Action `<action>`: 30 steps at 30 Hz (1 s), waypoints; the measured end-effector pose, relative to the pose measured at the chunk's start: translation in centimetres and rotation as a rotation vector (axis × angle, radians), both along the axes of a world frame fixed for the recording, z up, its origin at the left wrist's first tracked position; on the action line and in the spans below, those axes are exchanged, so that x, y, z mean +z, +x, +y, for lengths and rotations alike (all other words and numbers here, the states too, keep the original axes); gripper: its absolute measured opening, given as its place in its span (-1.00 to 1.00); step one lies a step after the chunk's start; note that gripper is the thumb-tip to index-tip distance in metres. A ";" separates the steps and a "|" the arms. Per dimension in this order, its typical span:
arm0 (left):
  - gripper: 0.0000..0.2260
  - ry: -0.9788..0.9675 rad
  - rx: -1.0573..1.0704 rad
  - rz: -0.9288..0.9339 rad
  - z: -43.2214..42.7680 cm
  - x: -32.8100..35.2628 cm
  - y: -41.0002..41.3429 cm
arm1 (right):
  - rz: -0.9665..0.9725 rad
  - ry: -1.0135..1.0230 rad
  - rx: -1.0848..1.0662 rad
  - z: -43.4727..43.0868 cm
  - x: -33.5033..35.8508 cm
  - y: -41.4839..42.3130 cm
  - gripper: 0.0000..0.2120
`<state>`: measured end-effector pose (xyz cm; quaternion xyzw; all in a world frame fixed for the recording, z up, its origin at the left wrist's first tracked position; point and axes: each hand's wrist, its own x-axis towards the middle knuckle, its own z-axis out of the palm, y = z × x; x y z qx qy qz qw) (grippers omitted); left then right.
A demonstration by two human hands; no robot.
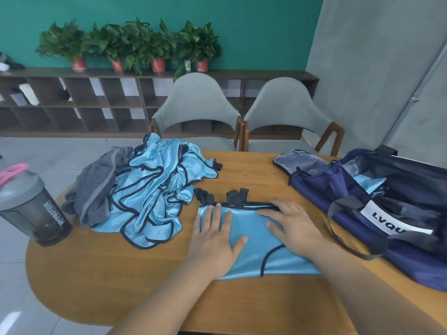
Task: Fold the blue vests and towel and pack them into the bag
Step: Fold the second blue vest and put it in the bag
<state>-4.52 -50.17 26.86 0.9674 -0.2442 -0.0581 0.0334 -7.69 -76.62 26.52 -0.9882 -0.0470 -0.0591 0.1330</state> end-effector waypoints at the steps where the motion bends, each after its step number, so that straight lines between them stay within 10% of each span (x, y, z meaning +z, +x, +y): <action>1: -0.21 0.021 -0.017 0.010 0.0 0.1 0.3 | 0.035 -0.032 -0.030 -0.7 0.0 -0.2 -0.58; 10: -0.32 0.054 -0.250 -0.087 1.7 1.6 4.3 | 0.126 -0.041 -0.303 3.5 0.7 -3.2 -0.52; 19: -0.30 -0.016 -0.049 0.088 -2.3 1.2 -2.2 | 0.056 -0.278 -0.482 5.3 1.2 -3.6 -0.50; 26: -0.23 0.061 -0.302 0.031 0.0 0.7 2.0 | -0.042 0.000 0.139 3.6 1.0 -1.8 -0.57; 30: -0.24 0.106 -0.412 -0.050 0.9 1.5 3.7 | 0.077 0.031 0.096 2.0 0.7 -1.3 -0.53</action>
